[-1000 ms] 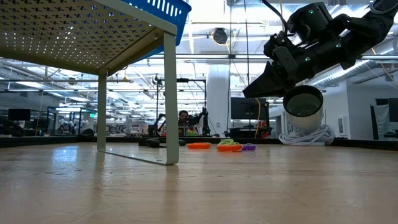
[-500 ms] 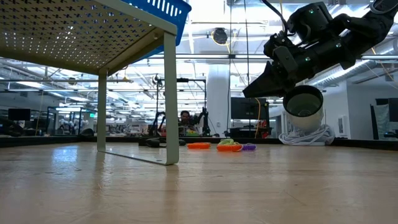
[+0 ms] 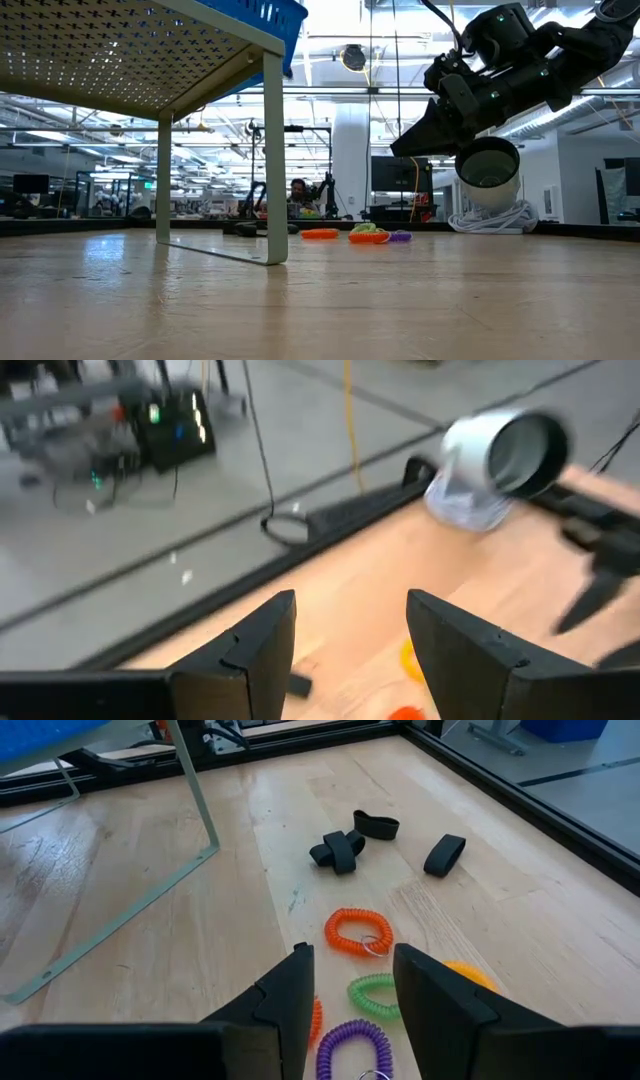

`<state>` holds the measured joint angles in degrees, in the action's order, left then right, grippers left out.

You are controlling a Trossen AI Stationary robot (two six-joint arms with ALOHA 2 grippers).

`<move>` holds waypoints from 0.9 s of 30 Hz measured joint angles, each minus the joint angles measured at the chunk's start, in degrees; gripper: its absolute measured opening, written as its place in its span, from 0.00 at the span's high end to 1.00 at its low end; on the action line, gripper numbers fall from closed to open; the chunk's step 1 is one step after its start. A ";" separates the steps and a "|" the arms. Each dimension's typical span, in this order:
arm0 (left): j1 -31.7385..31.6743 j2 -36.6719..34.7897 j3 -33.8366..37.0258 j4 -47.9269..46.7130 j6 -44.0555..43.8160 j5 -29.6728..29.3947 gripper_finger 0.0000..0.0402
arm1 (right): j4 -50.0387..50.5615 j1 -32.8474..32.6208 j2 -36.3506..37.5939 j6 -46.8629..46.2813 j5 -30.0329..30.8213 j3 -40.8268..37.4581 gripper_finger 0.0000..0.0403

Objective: Pick & Place Office Desk Supplies
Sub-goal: Put the black rubber band into the center blue basket on the shelf

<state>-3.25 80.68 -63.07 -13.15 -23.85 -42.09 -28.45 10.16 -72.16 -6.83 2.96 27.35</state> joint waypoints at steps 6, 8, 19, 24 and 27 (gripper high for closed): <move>-8.02 7.59 0.00 -1.79 -3.95 6.72 0.50 | 0.00 0.01 0.00 0.00 -0.02 0.02 0.68; -9.96 10.16 0.00 -2.18 -4.85 7.81 0.50 | 0.00 0.01 0.00 0.00 -0.02 0.02 0.68; -17.67 20.90 0.00 -5.04 -11.10 18.53 0.50 | 0.02 -0.01 0.00 0.00 -0.04 0.02 0.68; -20.45 21.37 0.00 -14.37 -13.75 19.16 0.50 | 0.04 -0.01 0.00 0.00 -0.04 0.02 0.68; -21.05 21.38 0.00 -17.50 -13.69 19.27 0.50 | 0.04 -0.01 0.00 0.00 -0.04 0.02 0.68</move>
<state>-24.30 102.06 -63.07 -30.66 -37.54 -22.82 -28.40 10.15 -72.16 -6.83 2.92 27.38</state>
